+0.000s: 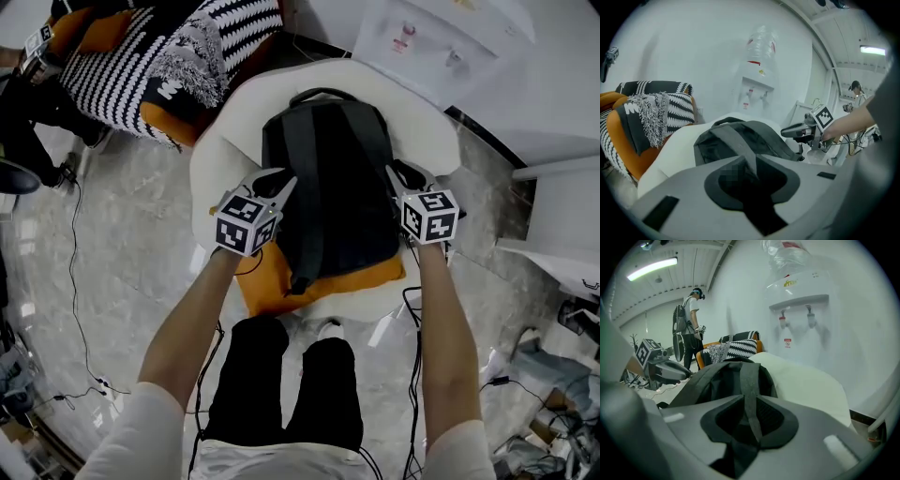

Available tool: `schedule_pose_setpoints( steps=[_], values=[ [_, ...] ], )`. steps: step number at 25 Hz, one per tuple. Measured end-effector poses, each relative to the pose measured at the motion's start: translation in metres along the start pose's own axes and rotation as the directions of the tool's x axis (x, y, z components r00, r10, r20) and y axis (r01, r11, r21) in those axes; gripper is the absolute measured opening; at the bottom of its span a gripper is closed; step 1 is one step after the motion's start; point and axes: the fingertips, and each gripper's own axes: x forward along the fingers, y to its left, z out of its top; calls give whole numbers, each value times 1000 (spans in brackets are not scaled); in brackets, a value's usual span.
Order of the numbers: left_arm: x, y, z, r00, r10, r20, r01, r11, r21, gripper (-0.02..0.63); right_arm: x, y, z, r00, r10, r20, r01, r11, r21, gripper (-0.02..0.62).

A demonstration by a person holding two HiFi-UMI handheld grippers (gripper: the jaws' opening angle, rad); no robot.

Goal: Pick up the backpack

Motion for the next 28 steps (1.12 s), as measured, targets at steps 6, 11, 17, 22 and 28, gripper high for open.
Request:
schedule_pose_setpoints(
  steps=[6,11,17,22,28],
  values=[
    [13,2,-6,1000,-20,-17,20,1000,2,135,16,-7,-8,1000,-5,-1,5,1000,-4,188],
    [23,-1,-6,996,-84,-15,83,994,-69,194,33,-9,-5,1000,22,-12,-22,1000,-17,255],
    [33,1,-3,995,-99,-12,96,987,-132,215,48,-3,-3,998,49,-36,-50,998,-28,272],
    [34,2,-5,996,-87,-21,83,986,-144,133,51,8,-9,996,70,-55,-71,997,-23,180],
    [23,0,10,997,-78,-8,76,985,-152,64,38,21,1,993,112,-41,-112,994,7,78]
  ],
)
